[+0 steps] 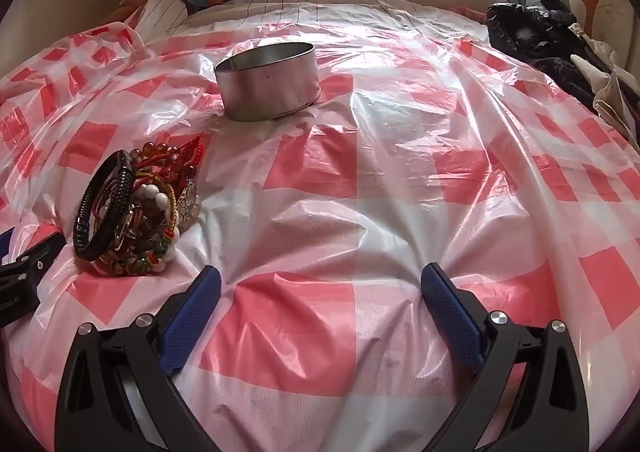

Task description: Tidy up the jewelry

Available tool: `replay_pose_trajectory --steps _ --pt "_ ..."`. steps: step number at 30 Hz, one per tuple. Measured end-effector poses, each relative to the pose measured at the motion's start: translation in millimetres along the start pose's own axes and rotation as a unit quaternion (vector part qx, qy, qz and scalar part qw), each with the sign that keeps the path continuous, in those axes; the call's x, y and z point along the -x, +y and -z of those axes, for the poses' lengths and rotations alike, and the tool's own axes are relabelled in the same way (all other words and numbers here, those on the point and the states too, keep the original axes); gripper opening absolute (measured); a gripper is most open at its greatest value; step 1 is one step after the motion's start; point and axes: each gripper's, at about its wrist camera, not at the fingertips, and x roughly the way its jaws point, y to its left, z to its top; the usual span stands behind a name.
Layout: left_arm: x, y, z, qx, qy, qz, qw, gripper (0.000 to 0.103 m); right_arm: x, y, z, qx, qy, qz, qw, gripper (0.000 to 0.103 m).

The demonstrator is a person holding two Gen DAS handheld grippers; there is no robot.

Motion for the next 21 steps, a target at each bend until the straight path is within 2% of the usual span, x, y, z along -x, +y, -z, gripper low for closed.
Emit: replay_pose_trajectory --steps 1,21 --pt "-0.2 0.1 -0.1 0.001 0.002 0.001 1.0 0.096 1.5 -0.6 0.7 -0.004 -0.01 -0.003 1.0 0.096" --pt "-0.6 0.0 -0.1 0.0 0.004 0.0 1.0 0.096 1.6 0.8 1.0 -0.003 -0.01 -0.002 1.0 0.096"
